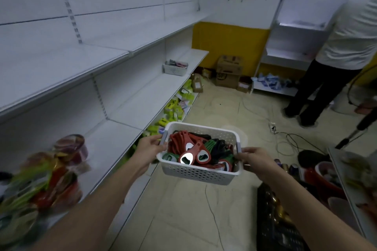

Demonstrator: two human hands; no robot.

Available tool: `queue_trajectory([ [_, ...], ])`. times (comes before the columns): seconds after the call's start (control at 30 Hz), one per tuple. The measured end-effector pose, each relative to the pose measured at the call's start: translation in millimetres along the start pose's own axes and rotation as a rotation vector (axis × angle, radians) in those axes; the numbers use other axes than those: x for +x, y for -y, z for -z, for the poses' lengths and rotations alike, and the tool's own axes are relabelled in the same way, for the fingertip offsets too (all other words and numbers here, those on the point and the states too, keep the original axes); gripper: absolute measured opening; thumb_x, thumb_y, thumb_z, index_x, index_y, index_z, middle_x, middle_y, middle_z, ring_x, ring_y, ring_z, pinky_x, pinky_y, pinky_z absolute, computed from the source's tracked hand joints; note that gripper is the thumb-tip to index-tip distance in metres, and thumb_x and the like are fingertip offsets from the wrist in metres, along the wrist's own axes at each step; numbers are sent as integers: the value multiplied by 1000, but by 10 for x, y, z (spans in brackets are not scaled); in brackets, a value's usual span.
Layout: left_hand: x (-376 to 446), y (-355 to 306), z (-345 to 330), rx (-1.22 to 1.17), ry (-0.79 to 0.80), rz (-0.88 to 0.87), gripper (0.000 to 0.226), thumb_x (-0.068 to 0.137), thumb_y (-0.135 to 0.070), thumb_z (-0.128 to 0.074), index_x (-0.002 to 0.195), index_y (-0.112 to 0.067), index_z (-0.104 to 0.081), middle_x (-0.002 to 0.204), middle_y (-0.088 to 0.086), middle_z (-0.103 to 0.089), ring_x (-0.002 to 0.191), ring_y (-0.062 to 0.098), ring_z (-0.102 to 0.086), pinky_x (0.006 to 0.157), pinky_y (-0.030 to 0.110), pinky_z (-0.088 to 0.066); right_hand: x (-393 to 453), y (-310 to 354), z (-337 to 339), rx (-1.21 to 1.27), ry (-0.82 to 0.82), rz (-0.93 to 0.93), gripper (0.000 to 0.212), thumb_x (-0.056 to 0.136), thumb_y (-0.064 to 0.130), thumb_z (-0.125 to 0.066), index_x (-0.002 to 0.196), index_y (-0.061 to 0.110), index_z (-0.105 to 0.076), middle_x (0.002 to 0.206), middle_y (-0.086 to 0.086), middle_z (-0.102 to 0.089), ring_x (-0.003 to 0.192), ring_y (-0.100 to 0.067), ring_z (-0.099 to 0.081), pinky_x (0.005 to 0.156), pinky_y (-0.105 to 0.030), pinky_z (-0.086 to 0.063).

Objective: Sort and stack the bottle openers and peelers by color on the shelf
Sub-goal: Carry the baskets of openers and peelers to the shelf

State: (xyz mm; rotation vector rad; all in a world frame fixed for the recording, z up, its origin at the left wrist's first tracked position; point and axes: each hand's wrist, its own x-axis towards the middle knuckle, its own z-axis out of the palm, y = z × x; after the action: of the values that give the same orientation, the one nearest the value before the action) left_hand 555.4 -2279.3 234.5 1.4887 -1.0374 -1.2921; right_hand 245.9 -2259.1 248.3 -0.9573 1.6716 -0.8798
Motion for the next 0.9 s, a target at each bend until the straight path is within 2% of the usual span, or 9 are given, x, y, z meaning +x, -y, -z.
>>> queue_trajectory([
  [0.03,207,-65,-23,1,4,-8,44,85,15,-61,124,-5,-63,102,11,-73,87,24,-68,87,43,-56,211,99,-28,2,-7,1,7,87,-2,-67,94,-2,-66,91,-25,-71,76,-30,-67,80,-52,-57],
  [0.17,1074,-227,-195,8,-39,-18,48,84,16,-62,130,1,-59,111,16,-69,94,28,-66,82,36,-54,1136,400,-78,35,14,8,11,86,-2,-69,96,-5,-64,88,-23,-70,70,-27,-70,59,-32,-57],
  [0.23,1554,-259,-317,31,-52,-16,47,84,16,-61,129,3,-60,110,16,-69,95,31,-66,83,36,-54,1652,522,-81,35,58,1,18,82,2,-74,95,-4,-64,91,-23,-71,74,-29,-71,60,-33,-58],
  [0.33,2170,-340,-535,58,-99,-2,48,84,17,-61,128,0,-62,107,15,-70,91,31,-67,76,34,-56,2414,717,-28,22,126,-10,17,80,1,-77,91,-2,-64,93,-23,-72,83,-33,-72,76,-42,-60],
  [0.4,2490,-459,-682,76,-124,22,48,83,16,-61,128,-1,-62,106,16,-70,93,33,-68,80,37,-57,2853,853,27,4,160,-13,14,81,-3,-73,86,0,-61,92,-22,-71,85,-33,-72,81,-45,-60],
  [0.47,2839,-606,-818,85,-115,26,48,83,15,-63,129,0,-62,109,17,-71,98,34,-68,84,40,-57,3265,1012,73,-21,185,2,13,83,-5,-69,85,2,-58,92,-23,-69,86,-33,-71,80,-44,-60],
  [0.6,3492,-842,-1027,66,-126,31,48,84,16,-60,128,-2,-62,109,16,-70,93,29,-69,70,28,-58,4050,1405,134,-77,208,7,12,85,-7,-64,90,1,-56,95,-23,-68,86,-32,-70,76,-40,-61],
  [0.7,4002,-931,-1090,51,-143,27,48,83,16,-61,127,-3,-62,109,17,-70,88,26,-69,67,26,-57,4591,1667,90,-79,249,0,16,85,-8,-61,98,-1,-55,101,-25,-66,86,-30,-68,67,-33,-59],
  [0.9,5155,-1040,-1020,59,-184,45,48,83,13,-64,128,-4,-63,105,12,-71,92,24,-67,80,30,-54,5713,2052,-206,-150,364,-29,32,83,-4,-62,115,-1,-55,109,-22,-68,90,-27,-69,60,-26,-56],
])
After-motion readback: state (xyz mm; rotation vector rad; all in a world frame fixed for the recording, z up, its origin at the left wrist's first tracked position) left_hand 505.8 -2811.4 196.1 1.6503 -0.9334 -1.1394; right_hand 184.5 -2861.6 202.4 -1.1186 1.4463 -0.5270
